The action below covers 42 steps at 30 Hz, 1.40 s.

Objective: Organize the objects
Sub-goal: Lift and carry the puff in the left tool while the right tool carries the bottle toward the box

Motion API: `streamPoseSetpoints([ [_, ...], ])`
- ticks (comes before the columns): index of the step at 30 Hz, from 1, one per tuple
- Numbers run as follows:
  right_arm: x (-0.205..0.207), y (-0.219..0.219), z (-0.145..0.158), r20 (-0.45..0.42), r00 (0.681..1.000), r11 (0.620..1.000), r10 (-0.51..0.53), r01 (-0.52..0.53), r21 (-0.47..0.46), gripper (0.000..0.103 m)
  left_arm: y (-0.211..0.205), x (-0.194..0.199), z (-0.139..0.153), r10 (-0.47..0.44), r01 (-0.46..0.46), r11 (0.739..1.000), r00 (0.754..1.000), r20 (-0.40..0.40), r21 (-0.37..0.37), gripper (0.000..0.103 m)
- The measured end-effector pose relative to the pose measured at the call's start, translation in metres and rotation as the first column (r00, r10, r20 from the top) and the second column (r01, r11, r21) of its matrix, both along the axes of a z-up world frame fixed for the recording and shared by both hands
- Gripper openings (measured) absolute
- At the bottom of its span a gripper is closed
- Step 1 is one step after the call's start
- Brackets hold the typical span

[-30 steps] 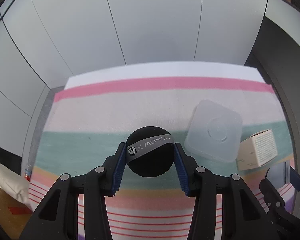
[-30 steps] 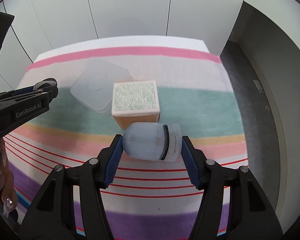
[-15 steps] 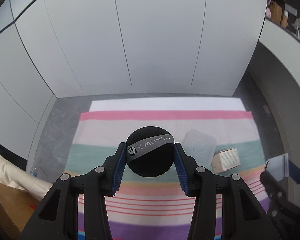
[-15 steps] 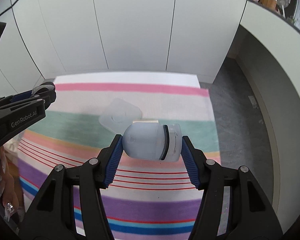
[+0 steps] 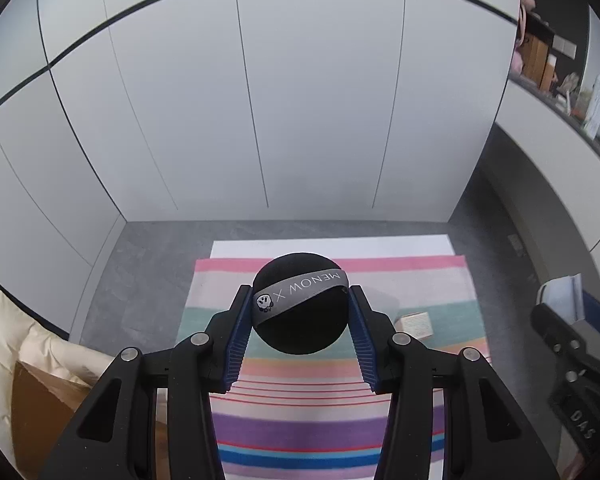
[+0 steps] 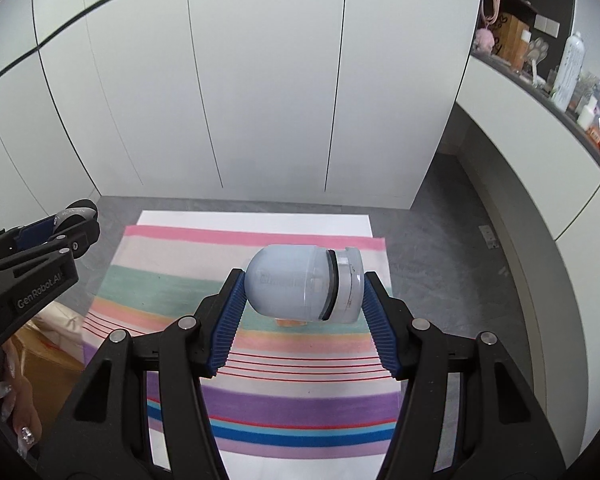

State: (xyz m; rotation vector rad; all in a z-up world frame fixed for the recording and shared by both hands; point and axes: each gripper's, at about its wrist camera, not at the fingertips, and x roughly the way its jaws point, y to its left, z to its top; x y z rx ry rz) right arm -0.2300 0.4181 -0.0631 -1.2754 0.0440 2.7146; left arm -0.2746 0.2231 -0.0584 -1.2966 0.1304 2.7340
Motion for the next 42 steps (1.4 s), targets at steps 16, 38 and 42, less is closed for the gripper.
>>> streamPoseSetpoints([
  [16,0.043,-0.015,0.065,-0.058,0.998,0.999,0.027,-0.025,0.028,0.061,-0.009,0.056,0.059,-0.014,0.014,1.000,0.999,-0.039,-0.001,0.047],
  [38,0.155,-0.031,0.083,-0.089,0.995,0.997,0.043,-0.037,0.069,0.061,-0.039,0.190,0.087,-0.039,0.039,0.999,0.993,-0.110,-0.003,0.047],
  [42,0.178,-0.033,0.078,-0.081,0.996,0.997,0.039,-0.034,0.064,0.061,-0.055,0.214,0.084,-0.048,0.049,0.999,0.994,-0.096,0.004,0.047],
])
